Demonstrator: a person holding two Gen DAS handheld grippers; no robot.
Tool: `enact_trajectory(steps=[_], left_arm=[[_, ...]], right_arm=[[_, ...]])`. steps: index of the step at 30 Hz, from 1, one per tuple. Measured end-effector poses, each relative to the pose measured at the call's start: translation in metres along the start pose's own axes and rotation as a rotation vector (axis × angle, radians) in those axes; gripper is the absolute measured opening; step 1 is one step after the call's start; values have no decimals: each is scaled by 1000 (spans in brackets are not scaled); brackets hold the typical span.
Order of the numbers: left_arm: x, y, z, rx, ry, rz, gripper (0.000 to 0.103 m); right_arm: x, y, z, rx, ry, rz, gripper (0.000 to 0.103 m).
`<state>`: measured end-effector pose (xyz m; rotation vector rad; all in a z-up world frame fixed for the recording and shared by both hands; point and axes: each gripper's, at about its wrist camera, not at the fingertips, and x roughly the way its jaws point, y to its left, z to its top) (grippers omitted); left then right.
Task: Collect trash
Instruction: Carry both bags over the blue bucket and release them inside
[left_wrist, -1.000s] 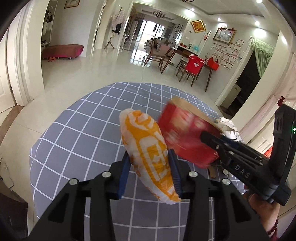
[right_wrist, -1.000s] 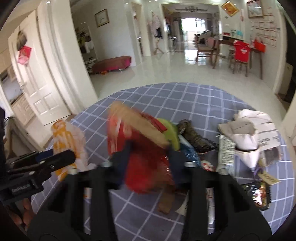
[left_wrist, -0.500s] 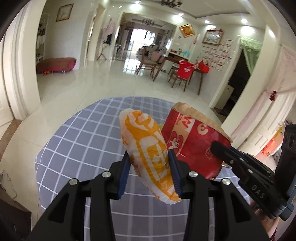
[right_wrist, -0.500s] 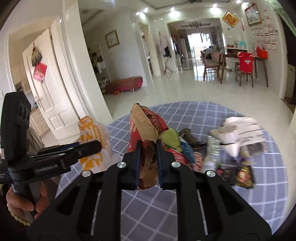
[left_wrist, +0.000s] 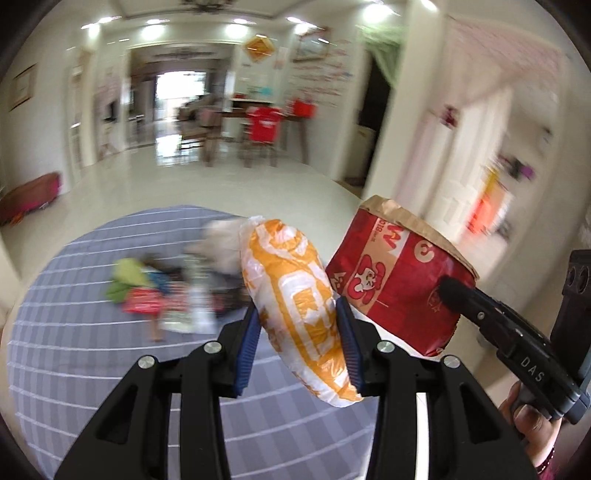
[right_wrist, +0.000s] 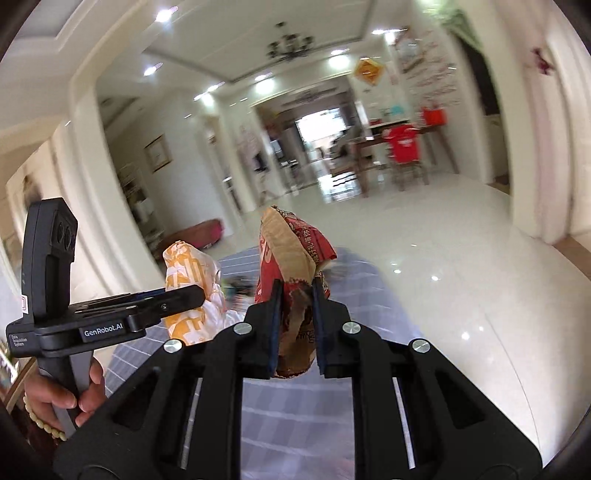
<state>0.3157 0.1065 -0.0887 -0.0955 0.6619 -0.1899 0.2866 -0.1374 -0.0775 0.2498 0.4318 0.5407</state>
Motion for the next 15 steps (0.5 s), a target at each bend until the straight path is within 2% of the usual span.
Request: enact_trajectory(steps=[7, 11, 14, 15], left_arm=[[76, -120, -23, 166, 153, -143, 40], [126, -177, -41, 242, 245, -187, 41], [157, -207, -53, 275, 310, -207, 50], [166, -213, -56, 279, 325, -192, 65]], right_arm=[[-62, -102, -29, 126, -49, -191, 15], [-87, -155, -54, 197, -57, -317, 15], [-99, -187, -72, 248, -53, -384, 15], [-100, -194, -76, 262, -51, -396, 15]])
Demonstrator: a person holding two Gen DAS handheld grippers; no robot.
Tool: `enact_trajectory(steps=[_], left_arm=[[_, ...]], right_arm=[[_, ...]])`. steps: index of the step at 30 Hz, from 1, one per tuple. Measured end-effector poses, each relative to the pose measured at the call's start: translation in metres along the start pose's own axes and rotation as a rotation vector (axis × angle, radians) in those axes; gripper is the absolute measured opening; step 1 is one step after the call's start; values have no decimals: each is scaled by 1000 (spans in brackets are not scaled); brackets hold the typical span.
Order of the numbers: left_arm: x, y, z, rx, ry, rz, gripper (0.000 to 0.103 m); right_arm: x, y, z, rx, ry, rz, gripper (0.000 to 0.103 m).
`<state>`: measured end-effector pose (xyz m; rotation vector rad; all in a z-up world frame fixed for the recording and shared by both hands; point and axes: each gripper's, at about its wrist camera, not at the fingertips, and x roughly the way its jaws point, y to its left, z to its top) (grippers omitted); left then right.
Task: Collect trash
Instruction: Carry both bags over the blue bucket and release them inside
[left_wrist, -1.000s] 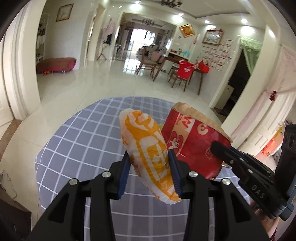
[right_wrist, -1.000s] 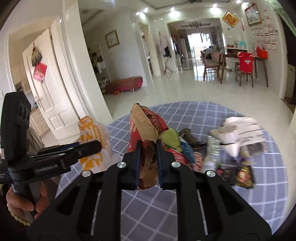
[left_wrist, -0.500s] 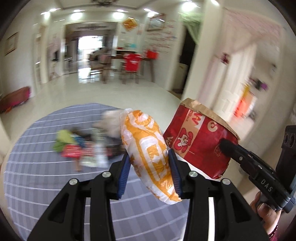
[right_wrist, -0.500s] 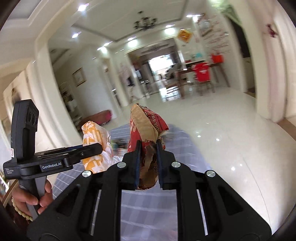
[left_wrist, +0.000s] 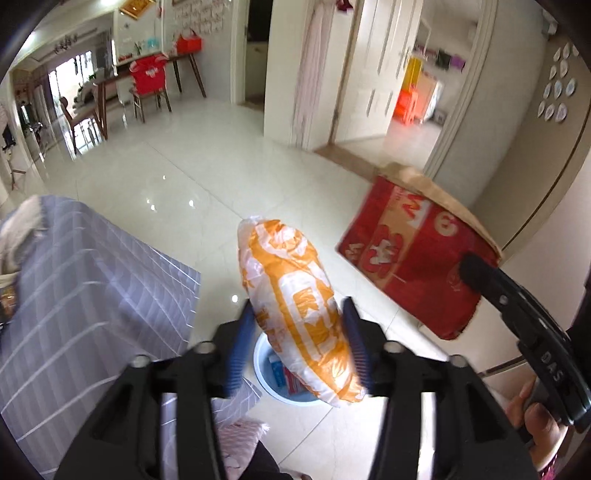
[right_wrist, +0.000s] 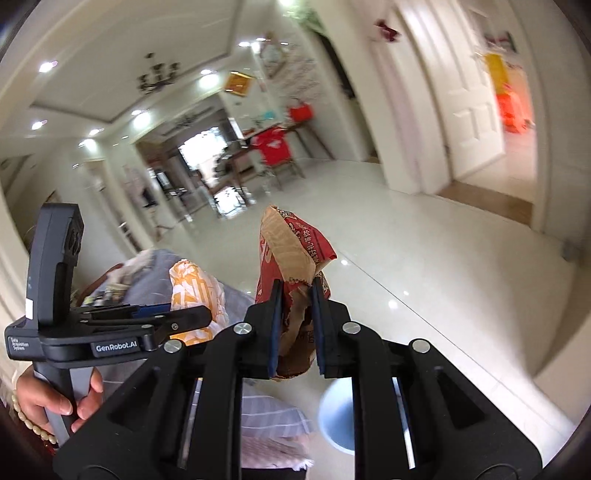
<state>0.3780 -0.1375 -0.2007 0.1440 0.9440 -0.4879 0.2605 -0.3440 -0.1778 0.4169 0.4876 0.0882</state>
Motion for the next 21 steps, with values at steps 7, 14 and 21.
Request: enact_trajectory(steps=[7, 14, 21], left_arm=[[40, -4, 0, -16, 85, 51, 81], [42, 1, -3, -24, 90, 75, 81], [37, 14, 1, -53, 77, 80, 81]], right_arm=[[18, -41, -19, 66, 51, -56, 15], [31, -40, -35, 69, 93, -50, 15], [38, -37, -35, 64, 105, -48, 15]])
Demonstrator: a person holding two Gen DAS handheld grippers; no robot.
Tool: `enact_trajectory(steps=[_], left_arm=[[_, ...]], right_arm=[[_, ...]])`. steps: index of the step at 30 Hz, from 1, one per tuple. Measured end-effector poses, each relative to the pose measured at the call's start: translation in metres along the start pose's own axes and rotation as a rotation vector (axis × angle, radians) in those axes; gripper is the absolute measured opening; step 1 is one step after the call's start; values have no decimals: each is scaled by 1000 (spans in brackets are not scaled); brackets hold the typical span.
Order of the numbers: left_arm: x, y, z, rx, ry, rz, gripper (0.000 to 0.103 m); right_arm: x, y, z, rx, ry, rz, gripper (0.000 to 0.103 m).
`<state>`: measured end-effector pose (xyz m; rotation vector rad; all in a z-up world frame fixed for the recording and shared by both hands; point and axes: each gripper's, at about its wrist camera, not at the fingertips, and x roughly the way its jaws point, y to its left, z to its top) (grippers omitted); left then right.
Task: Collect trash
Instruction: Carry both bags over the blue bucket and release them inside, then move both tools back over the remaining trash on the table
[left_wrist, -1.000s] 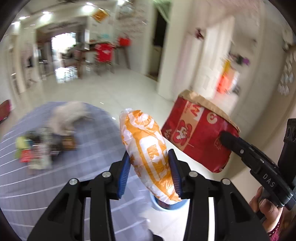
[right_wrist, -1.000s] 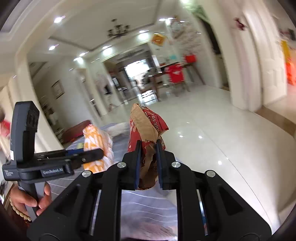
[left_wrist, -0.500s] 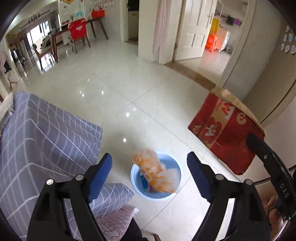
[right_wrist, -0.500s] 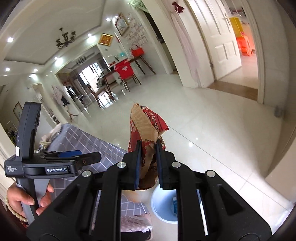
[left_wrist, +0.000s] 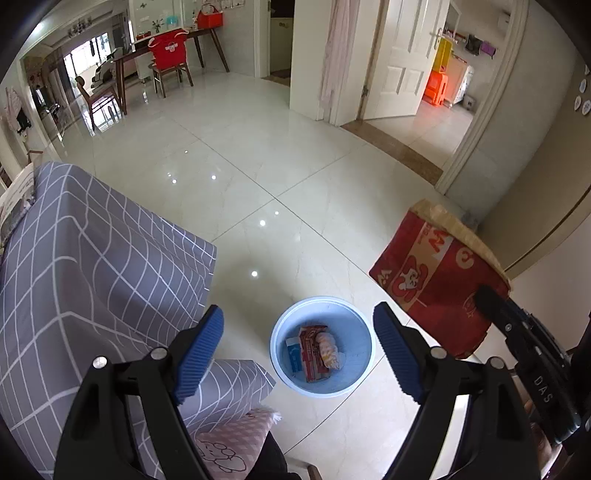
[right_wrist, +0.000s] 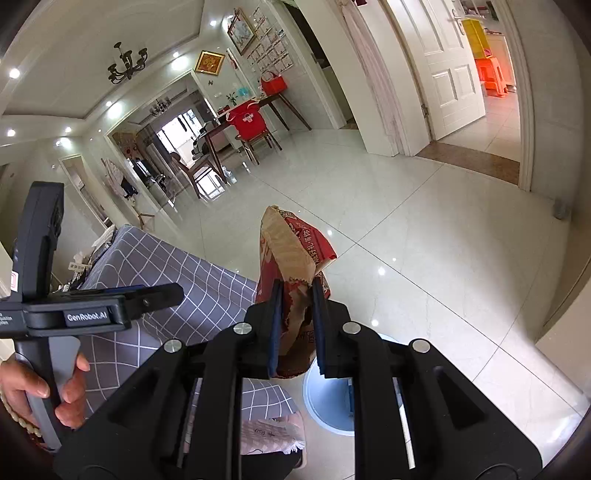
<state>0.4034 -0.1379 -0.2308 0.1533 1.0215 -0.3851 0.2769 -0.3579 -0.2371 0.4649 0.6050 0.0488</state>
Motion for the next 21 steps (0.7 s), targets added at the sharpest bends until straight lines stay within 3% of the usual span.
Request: enact_trajectory(steps=[6, 7, 8, 9, 15, 21], left_arm=[[-7, 5, 0, -10, -23, 5, 81], [-8, 6, 0, -11, -22, 7, 81], [-9, 6, -1, -13, -22, 7, 81], [-12, 4, 0, -14, -22, 4, 81], [-22, 5, -1, -5, -36, 5, 81], [-39, 14, -3, -16, -61, 1, 81]], right_arm=[[5, 0, 1, -7, -18, -11, 20], [10, -1, 1, -1, -8, -22, 38], [14, -3, 1, 10, 10, -39, 71], [18, -5, -1, 24, 17, -70, 74], [18, -1, -4, 19, 36, -66, 74], [7, 27, 2, -11, 27, -24, 74]])
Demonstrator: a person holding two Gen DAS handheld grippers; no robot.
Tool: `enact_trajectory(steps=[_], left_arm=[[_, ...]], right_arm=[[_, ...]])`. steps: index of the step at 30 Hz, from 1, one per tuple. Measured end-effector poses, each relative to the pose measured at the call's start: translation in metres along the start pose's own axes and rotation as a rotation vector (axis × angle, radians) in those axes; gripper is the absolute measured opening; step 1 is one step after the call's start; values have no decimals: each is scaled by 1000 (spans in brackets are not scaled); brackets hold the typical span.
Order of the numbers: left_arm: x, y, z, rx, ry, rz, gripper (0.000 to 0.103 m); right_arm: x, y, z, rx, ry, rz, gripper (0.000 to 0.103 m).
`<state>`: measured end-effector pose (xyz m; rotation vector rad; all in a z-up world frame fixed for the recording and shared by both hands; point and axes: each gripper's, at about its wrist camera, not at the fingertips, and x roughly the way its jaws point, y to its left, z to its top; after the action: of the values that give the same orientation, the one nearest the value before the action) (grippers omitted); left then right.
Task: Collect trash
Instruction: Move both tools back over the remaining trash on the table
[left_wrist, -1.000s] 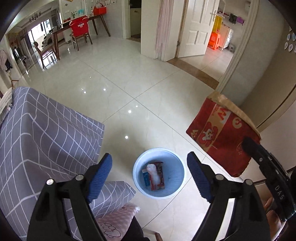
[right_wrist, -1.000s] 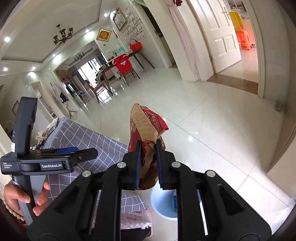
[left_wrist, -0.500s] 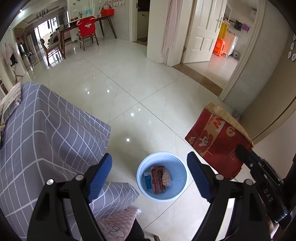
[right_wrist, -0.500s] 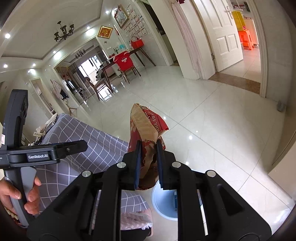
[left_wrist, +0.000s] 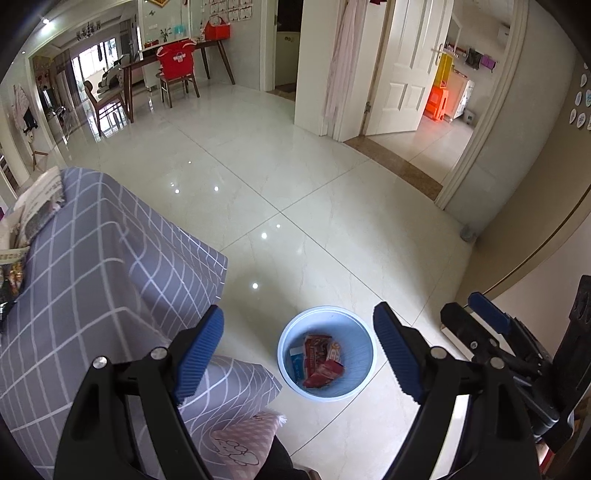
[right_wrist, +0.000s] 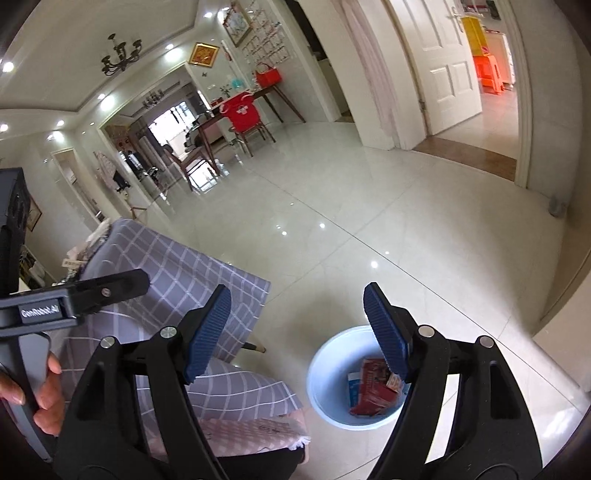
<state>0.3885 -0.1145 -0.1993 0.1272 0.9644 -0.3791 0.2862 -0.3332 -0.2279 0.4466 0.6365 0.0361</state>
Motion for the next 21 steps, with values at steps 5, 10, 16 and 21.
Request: enact_trajectory(steps=[5, 10, 16, 21], left_arm=[[-27, 17, -4, -7, -42, 22, 81], [-62, 56, -12, -48, -93, 67, 81], [-98, 124, -25, -135, -145, 150, 81], [-121, 204, -43, -265, -166, 219, 81]], right_arm=[[-8, 37, 2, -33, -8, 61, 74], [-9, 89, 6, -90, 3, 137, 74], [-1, 155, 4, -173, 34, 227, 74], [14, 211, 0, -253, 70, 281, 74]])
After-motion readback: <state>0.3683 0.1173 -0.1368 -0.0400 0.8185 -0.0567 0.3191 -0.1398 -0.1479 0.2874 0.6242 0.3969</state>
